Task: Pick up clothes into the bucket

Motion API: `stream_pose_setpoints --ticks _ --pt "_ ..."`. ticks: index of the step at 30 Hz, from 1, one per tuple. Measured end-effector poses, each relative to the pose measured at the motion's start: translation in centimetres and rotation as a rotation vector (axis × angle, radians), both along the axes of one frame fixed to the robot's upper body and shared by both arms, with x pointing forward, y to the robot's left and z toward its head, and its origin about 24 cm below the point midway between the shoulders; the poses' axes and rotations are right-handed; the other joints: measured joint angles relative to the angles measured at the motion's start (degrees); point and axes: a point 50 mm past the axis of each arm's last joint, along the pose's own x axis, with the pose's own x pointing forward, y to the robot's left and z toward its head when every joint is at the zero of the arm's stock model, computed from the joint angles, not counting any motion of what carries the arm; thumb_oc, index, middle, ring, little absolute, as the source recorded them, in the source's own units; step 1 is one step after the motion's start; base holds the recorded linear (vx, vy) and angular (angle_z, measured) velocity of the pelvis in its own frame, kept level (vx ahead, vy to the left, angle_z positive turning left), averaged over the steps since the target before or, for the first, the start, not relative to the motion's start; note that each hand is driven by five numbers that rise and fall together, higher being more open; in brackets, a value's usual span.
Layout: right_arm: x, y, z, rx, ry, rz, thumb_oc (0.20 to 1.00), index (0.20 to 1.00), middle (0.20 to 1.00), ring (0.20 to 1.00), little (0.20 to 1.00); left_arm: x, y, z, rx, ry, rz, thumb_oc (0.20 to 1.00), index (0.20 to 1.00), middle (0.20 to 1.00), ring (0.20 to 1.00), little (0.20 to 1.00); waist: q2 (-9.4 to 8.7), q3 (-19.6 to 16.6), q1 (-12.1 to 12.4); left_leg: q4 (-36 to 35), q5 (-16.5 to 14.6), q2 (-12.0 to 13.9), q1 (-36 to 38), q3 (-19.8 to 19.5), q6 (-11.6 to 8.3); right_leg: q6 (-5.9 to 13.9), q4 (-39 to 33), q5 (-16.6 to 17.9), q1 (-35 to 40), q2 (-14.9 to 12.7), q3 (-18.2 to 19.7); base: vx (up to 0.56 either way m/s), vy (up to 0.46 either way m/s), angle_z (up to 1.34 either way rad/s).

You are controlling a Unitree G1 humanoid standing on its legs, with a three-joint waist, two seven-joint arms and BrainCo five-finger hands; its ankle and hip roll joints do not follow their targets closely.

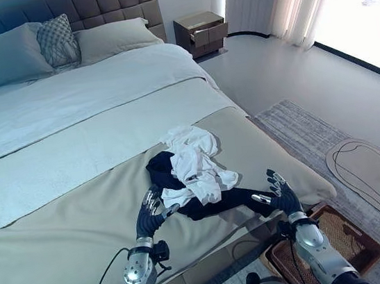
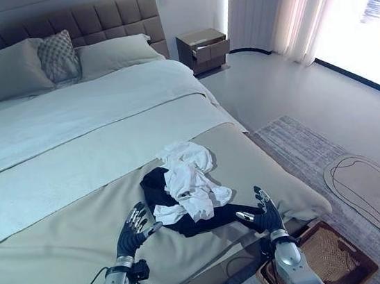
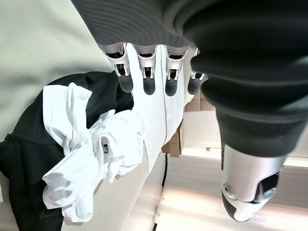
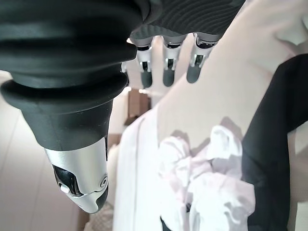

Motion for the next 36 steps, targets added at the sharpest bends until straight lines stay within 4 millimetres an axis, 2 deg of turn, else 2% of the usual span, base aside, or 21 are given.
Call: stream_pose_setpoints --ticks 15,22,29,32,36 --pt "-0.1 0.0 0.0 0.0 0.002 -0.001 1.0 1.0 1.0 1.0 1.0 -0.1 0.0 -0.1 0.034 0.002 -0.01 1.0 1.0 1.0 1.0 1.0 -0.05 0.0 0.0 0.0 -0.1 0.0 -0.3 0.3 -0.08 -0.01 0.0 0.0 -0.5 0.0 0.2 0.0 0.003 -0.01" --pt "0.0 -0.1 -0.1 -0.002 0.004 -0.001 1.0 1.0 1.0 1.0 1.0 -0.4 0.2 -0.7 0.071 0.031 -0.02 1.0 1.0 1.0 1.0 1.0 0.01 0.1 0.1 0.2 -0.2 0.0 -1.1 1.2 -0.34 -0.04 0.0 0.0 -1.7 -0.1 0.7 0.0 0.012 -0.03" --pt "0.1 -0.2 -0.1 -0.008 0.008 0.007 1.0 1.0 1.0 1.0 1.0 -0.3 0.2 -0.7 0.093 0.027 -0.027 1.0 1.0 1.0 1.0 1.0 0.82 1.3 0.2 0.3 -0.1 -0.5 -3.2 1.7 -0.37 -0.17 0.0 0.5 -4.2 -0.4 1.8 -0.02 0.034 -0.07" --pt "0.6 -0.5 -0.2 -0.026 0.013 0.014 1.0 1.0 1.0 1.0 1.0 0.1 -0.1 -0.4 0.131 0.005 -0.048 1.0 1.0 1.0 1.0 1.0 1.19 3.0 0.2 0.8 0.0 -1.0 -4.4 2.3 -0.26 -0.16 0.1 0.7 -5.4 -0.9 2.1 -0.1 0.064 -0.06" --pt "2.6 -0.6 1.4 -0.05 -0.052 0.036 1.0 1.0 1.0 1.0 1.0 2.4 -0.1 1.4 0.212 -0.089 -0.072 1.0 1.0 1.0 1.0 1.0 1.45 7.6 0.2 2.5 0.3 -2.2 -8.3 3.5 -0.1 0.08 1.0 2.5 -9.5 -1.5 3.7 -0.13 0.067 -0.19"
